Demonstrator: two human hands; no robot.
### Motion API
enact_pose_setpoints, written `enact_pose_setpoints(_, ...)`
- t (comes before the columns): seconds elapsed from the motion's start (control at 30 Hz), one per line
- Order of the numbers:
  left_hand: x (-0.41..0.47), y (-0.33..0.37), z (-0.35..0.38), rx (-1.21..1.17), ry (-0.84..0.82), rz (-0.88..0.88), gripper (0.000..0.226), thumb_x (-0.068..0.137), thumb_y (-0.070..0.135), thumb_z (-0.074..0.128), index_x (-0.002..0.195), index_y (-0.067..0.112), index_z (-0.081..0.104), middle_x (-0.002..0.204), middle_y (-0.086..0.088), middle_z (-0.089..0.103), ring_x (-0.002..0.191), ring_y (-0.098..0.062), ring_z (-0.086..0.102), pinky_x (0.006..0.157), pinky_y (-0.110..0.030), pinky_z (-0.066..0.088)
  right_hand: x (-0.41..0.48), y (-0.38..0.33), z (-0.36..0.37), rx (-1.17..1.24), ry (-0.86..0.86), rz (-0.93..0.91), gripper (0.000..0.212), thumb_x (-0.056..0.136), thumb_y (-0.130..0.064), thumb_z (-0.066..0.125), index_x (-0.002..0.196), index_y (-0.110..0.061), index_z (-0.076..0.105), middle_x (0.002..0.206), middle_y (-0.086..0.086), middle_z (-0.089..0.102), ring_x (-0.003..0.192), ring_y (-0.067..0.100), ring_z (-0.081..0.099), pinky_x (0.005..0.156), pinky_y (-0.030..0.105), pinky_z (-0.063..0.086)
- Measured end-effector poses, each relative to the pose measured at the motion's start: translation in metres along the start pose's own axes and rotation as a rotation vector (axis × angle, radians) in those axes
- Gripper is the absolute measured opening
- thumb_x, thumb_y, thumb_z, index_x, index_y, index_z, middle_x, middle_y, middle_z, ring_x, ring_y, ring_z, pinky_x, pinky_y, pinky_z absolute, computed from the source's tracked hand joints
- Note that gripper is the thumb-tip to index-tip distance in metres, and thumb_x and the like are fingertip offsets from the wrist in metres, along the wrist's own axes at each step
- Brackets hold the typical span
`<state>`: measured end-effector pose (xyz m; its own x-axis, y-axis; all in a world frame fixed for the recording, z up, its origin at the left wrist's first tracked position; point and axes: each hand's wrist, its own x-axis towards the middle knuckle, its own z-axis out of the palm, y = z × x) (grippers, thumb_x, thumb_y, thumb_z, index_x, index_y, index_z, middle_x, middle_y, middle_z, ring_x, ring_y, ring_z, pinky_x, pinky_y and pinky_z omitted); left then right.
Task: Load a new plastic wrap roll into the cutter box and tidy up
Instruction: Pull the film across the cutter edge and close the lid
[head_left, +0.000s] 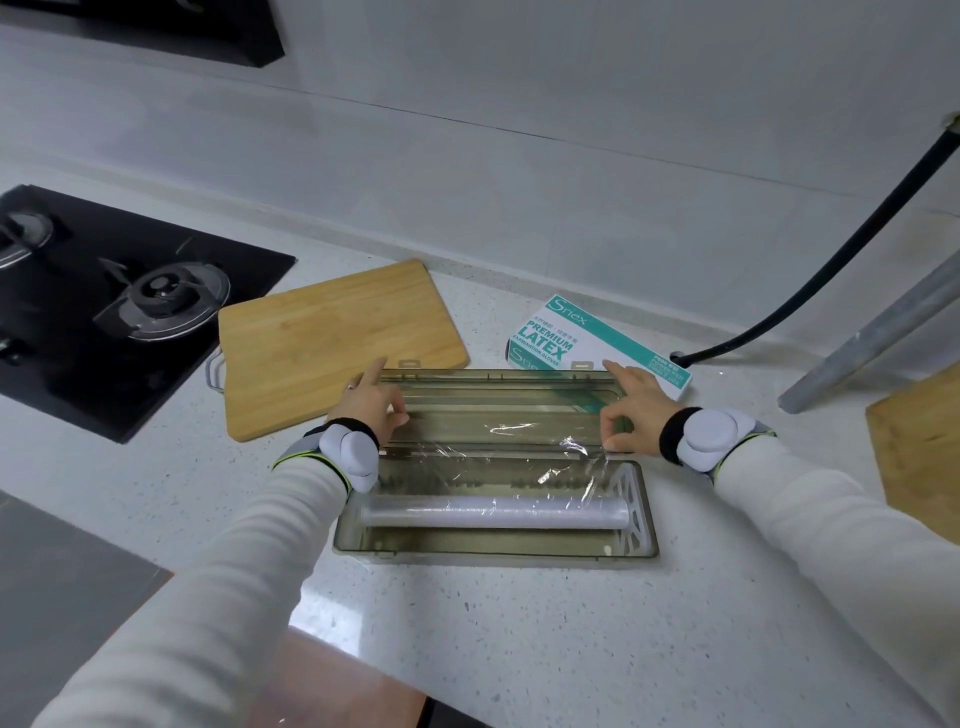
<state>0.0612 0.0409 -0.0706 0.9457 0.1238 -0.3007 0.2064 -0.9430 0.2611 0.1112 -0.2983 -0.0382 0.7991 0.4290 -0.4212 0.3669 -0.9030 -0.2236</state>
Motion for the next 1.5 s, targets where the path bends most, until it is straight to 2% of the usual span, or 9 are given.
enact_pose_setpoints(0.1, 0.004, -0.002, -0.002, -0.016, -0.044, 0.013, 0.013, 0.091, 0.019, 0.058, 0.1, 0.012, 0.065, 0.16, 0.0, 0.006, 0.146, -0.033, 0.01, 0.112, -0.041, 0.028, 0.006, -0.001, -0.003, 0.014, -0.042, 0.025, 0.002, 0.078, -0.023, 0.071, 0.078, -0.025, 0.069, 0.159, 0.004, -0.001, 0.146, 0.031, 0.001, 0.117, 0.043, 0.013)
enact_pose_setpoints(0.17, 0.007, -0.004, -0.003, -0.024, -0.072, 0.011, 0.014, 0.091, 0.021, 0.059, 0.099, 0.012, 0.066, 0.158, 0.0, 0.011, 0.143, -0.036, 0.017, 0.111, -0.041, 0.028, 0.01, 0.001, -0.003, -0.001, -0.042, 0.018, 0.008, 0.077, -0.024, 0.071, 0.085, -0.019, 0.072, 0.159, 0.006, 0.002, 0.145, 0.031, 0.005, 0.117, 0.042, 0.015)
enact_pose_setpoints(0.3, 0.011, -0.005, -0.004, -0.028, -0.066, 0.006, 0.014, 0.089, 0.02, 0.061, 0.095, 0.009, 0.067, 0.154, -0.003, 0.02, 0.127, -0.036, 0.043, 0.105, -0.037, 0.035, 0.013, 0.0, -0.004, -0.034, -0.016, 0.014, 0.006, 0.076, -0.022, 0.072, 0.081, -0.018, 0.074, 0.158, 0.005, 0.011, 0.141, 0.03, 0.016, 0.114, 0.039, 0.019)
enact_pose_setpoints(0.4, 0.014, -0.004, -0.004, -0.019, -0.046, -0.001, 0.015, 0.091, 0.021, 0.059, 0.096, 0.009, 0.067, 0.153, -0.002, 0.021, 0.121, -0.035, 0.049, 0.102, -0.036, 0.038, 0.016, -0.001, -0.004, -0.06, 0.015, 0.036, 0.004, 0.077, -0.023, 0.072, 0.074, -0.021, 0.071, 0.155, 0.002, 0.02, 0.137, 0.029, 0.023, 0.112, 0.041, 0.022)
enact_pose_setpoints(0.67, 0.014, -0.001, 0.0, -0.021, 0.017, -0.079, 0.02, 0.093, 0.027, 0.056, 0.095, 0.01, 0.067, 0.148, 0.005, 0.028, 0.119, -0.031, 0.049, 0.089, -0.041, 0.05, 0.023, -0.004, -0.008, -0.065, 0.057, 0.096, 0.006, 0.079, -0.023, 0.071, 0.078, -0.019, 0.075, 0.146, -0.004, 0.031, 0.126, 0.023, 0.03, 0.102, 0.039, 0.035)
enact_pose_setpoints(1.03, 0.019, 0.005, 0.012, 0.004, 0.156, -0.155, 0.022, 0.096, 0.022, 0.049, 0.101, 0.006, 0.062, 0.133, 0.001, 0.037, 0.115, -0.037, 0.042, 0.069, -0.035, 0.045, 0.034, -0.006, -0.007, -0.023, 0.152, 0.187, 0.02, 0.087, -0.022, 0.06, 0.096, -0.01, 0.073, 0.137, -0.003, 0.039, 0.122, 0.024, 0.033, 0.101, 0.033, 0.036)
enact_pose_setpoints(1.17, 0.021, 0.007, 0.015, 0.029, 0.176, -0.161, 0.025, 0.095, 0.024, 0.05, 0.106, 0.004, 0.061, 0.13, -0.003, 0.039, 0.112, -0.038, 0.045, 0.078, -0.039, 0.049, 0.04, -0.006, -0.005, 0.033, 0.174, 0.251, 0.025, 0.084, -0.018, 0.059, 0.108, -0.01, 0.064, 0.132, 0.002, 0.043, 0.116, 0.021, 0.039, 0.096, 0.031, 0.041)
enact_pose_setpoints(1.3, 0.022, 0.009, 0.017, 0.031, 0.197, -0.165, 0.026, 0.094, 0.025, 0.053, 0.105, 0.003, 0.062, 0.128, -0.006, 0.039, 0.109, -0.039, 0.047, 0.083, -0.041, 0.049, 0.044, -0.007, -0.004, 0.043, 0.168, 0.305, 0.028, 0.081, -0.017, 0.058, 0.108, -0.012, 0.06, 0.128, 0.004, 0.044, 0.101, 0.017, 0.042, 0.088, 0.03, 0.045)
enact_pose_setpoints(1.5, 0.02, 0.01, 0.02, 0.004, 0.215, -0.184, 0.024, 0.094, 0.023, 0.054, 0.104, 0.002, 0.061, 0.127, -0.008, 0.037, 0.105, -0.037, 0.049, 0.079, -0.041, 0.051, 0.047, -0.013, 0.0, -0.12, 0.2, 0.289, 0.034, 0.084, -0.023, 0.057, 0.116, -0.011, 0.06, 0.126, 0.0, 0.041, 0.118, 0.023, 0.035, 0.091, 0.035, 0.047)
